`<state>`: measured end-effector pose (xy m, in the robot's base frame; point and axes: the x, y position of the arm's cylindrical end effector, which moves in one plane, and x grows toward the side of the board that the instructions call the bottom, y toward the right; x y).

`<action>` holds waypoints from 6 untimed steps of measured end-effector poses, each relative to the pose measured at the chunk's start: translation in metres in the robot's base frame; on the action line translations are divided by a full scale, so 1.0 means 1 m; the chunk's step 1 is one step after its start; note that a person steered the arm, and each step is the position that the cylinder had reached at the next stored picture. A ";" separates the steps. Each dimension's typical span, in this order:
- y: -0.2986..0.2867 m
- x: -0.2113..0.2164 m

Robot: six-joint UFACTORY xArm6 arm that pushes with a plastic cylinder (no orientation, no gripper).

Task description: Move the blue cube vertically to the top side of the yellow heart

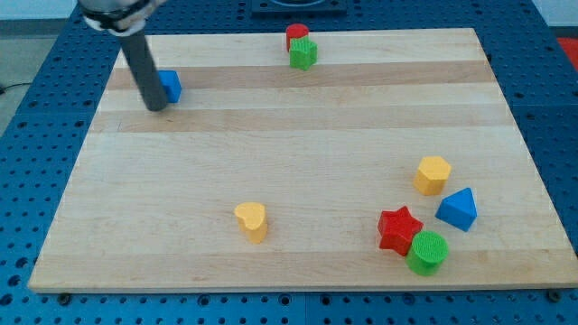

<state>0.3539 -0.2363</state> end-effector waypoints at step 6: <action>0.114 -0.052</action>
